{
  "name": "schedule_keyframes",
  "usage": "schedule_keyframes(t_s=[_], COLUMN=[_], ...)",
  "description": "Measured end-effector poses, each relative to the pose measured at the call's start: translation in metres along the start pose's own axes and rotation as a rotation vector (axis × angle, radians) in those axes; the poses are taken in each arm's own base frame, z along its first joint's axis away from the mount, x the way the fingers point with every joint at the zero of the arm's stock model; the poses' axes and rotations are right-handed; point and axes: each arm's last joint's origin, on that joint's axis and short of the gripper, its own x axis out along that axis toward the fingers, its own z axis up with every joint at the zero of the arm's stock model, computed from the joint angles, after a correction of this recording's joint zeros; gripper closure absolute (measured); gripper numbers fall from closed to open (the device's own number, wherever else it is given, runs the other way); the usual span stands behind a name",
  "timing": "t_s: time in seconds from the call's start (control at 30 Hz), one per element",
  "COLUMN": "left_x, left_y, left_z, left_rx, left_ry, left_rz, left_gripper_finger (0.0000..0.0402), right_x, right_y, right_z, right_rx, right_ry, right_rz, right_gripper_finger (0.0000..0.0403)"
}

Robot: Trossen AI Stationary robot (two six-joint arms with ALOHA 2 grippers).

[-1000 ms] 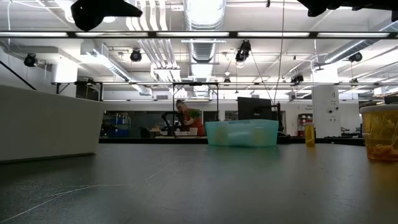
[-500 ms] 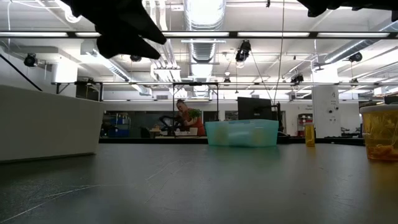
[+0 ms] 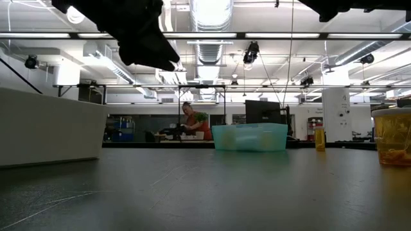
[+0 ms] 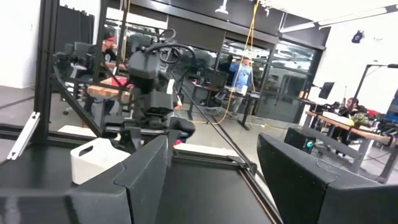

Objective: Pick and place medicine bottles into bin by pill shape (circle, oval)
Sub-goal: Put the orange tablet bottle into the gray bin

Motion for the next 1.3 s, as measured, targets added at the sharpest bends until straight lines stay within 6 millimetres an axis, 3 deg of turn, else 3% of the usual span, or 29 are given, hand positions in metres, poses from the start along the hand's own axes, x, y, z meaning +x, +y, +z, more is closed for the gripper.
schedule_keyframes(t_s=[0.2, 0.43, 0.8, 1.07, 1.3], left_x=[0.005, 0.01, 0.017, 0.019, 0.019], left_y=[0.013, 0.026, 0.06, 0.083, 0.087], left_z=[0.004, 0.011, 0.021, 0.025, 0.029], left_rx=[0.068, 0.167, 0.298, 0.351, 0.405], left_ry=[0.013, -0.018, -0.061, -0.068, -0.109], left_rz=[-0.008, -0.038, -0.007, 0.04, 0.058], left_gripper_finger=[0.0191, 0.0191, 0.0191, 0.0191, 0.0191], right_x=[0.001, 0.027, 0.067, 0.084, 0.072], right_y=[-0.001, -0.001, -0.005, -0.037, -0.073], right_z=[0.0, -0.004, -0.024, -0.037, -0.054], right_rx=[0.065, 0.206, 0.326, 0.376, 0.444], right_ry=[0.013, 0.193, 0.732, 1.044, 1.285], right_rz=[-0.04, -0.107, -0.35, -0.555, -0.757], right_gripper_finger=[0.0163, 0.0163, 0.0163, 0.0163, 0.0167])
